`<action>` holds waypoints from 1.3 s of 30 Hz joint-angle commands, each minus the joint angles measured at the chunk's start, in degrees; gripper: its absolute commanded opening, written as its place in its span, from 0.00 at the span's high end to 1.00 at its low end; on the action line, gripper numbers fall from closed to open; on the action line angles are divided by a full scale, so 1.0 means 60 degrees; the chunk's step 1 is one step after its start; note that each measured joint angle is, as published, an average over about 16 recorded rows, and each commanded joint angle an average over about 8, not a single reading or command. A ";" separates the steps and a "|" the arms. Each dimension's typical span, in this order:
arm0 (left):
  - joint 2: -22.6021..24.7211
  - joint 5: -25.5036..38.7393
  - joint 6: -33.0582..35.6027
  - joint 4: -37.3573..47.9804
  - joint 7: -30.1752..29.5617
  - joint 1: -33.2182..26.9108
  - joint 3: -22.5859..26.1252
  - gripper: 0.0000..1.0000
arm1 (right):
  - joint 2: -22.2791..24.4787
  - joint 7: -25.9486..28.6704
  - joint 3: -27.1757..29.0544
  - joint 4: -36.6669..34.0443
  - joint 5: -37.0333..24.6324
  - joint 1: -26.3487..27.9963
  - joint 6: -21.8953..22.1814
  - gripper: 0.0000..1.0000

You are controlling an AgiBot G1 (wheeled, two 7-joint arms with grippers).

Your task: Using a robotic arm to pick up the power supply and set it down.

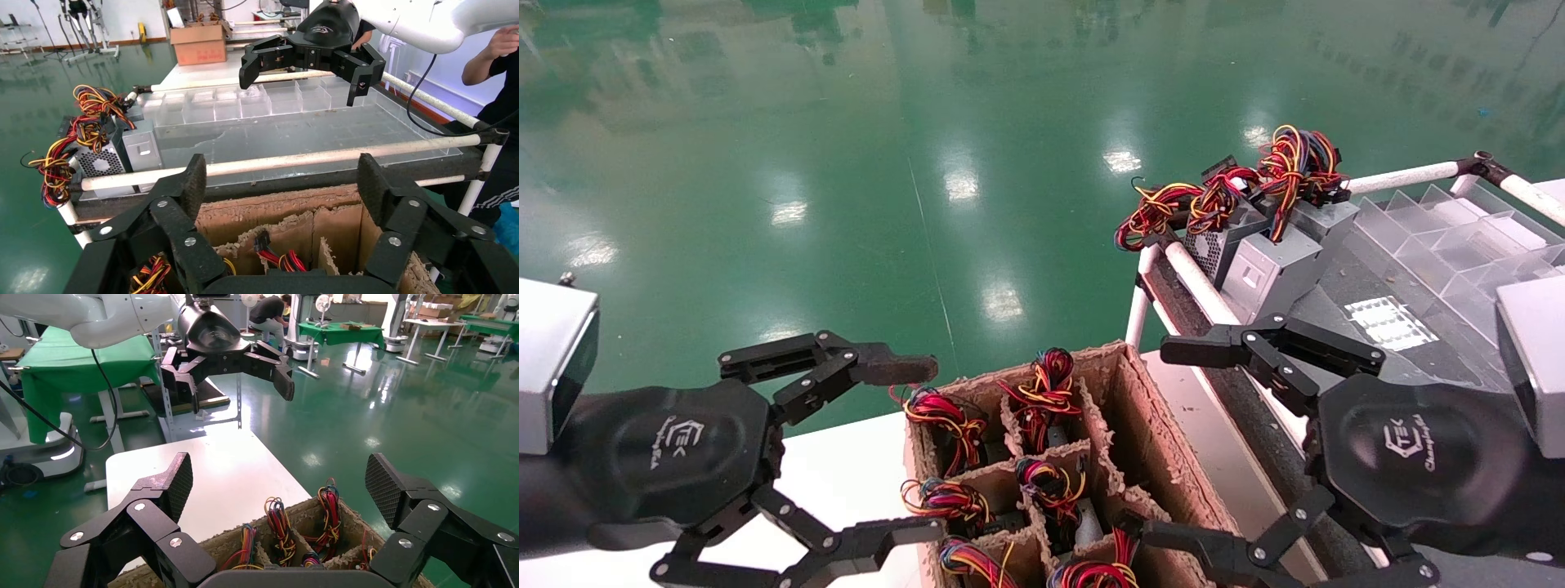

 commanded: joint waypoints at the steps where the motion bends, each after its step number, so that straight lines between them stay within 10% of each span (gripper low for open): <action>1: 0.0000 0.0000 0.0000 0.0000 0.0000 0.0000 0.0000 1.00 | 0.0000 0.0000 0.0000 0.0000 0.0000 0.0000 0.0000 0.00; 32: 0.0000 0.0000 0.0000 0.0000 0.0000 0.0000 0.0000 1.00 | 0.0000 0.0000 0.0000 0.0000 0.0000 0.0000 0.0000 0.00; 39: 0.0000 0.0000 0.0000 0.0000 0.0000 0.0000 0.0000 0.22 | 0.0000 0.0000 0.0000 0.0000 0.0000 0.0000 0.0000 0.00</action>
